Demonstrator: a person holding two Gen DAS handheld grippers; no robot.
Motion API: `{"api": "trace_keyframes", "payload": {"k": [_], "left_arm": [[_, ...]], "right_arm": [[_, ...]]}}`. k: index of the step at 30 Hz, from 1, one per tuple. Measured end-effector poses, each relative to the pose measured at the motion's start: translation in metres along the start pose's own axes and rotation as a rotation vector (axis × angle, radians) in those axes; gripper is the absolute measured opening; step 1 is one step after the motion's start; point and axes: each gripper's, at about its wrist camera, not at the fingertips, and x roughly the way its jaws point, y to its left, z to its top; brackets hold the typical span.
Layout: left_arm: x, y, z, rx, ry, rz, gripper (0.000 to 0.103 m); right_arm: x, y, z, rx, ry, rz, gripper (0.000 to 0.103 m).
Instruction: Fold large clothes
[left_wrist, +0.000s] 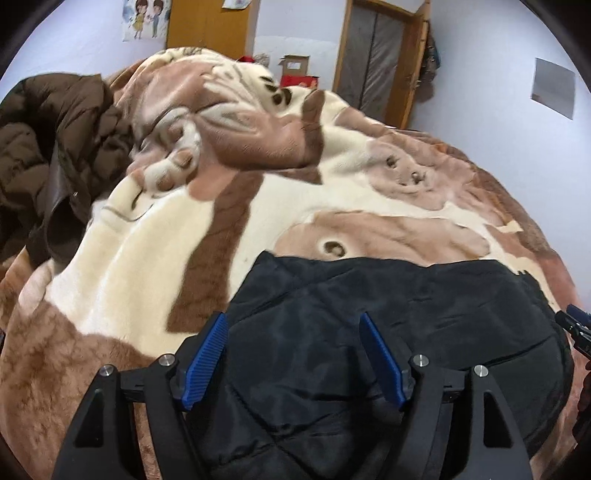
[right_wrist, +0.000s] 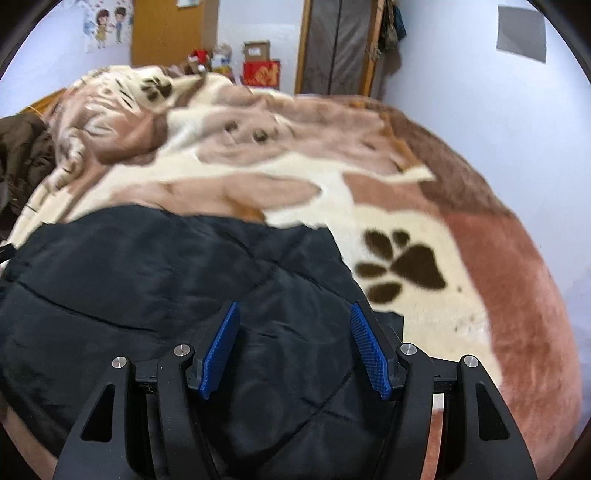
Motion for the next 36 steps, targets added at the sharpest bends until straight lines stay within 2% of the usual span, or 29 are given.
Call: {"api": "trace_keyframes", "payload": {"k": [5,10,16,20,23,27,29,31,36], "left_arm": [[0.026,-0.011,-0.016,0.022,0.068,0.004,0.076],[0.046,-0.007,-0.027,0.000,0.080,-0.003,0.078],[0.049,-0.010,-0.028,0.015,0.080,0.007,0.078],[0.038,-0.014,-0.021,0.016,0.087,0.025,0.076],[0.012,-0.018,-0.015,0.001,0.057,-0.018,0.073],[-0.023,-0.045,-0.022,0.048,0.011,-0.111,0.073],[-0.020,-0.060,-0.033,0.070,0.037,-0.147,0.073],[-0.001,-0.073,-0.049,0.090,0.096,-0.135,0.074],[0.015,-0.075,-0.054,0.052,0.109,-0.124,0.075]], "right_arm": [[0.003,0.029,-0.001,-0.048,0.016,0.060,0.062],[0.024,0.034,-0.014,-0.039,0.070,0.091,0.062],[0.030,0.038,-0.018,-0.050,0.076,0.081,0.062],[0.026,0.037,-0.015,-0.064,0.090,0.077,0.062],[0.006,0.034,-0.011,-0.092,0.052,0.054,0.062],[-0.016,0.017,-0.021,-0.072,0.023,0.062,0.062],[-0.012,0.005,-0.032,-0.039,0.057,0.054,0.062],[0.000,-0.006,-0.045,0.001,0.113,0.045,0.062],[0.013,-0.014,-0.056,0.021,0.142,0.064,0.062]]}}
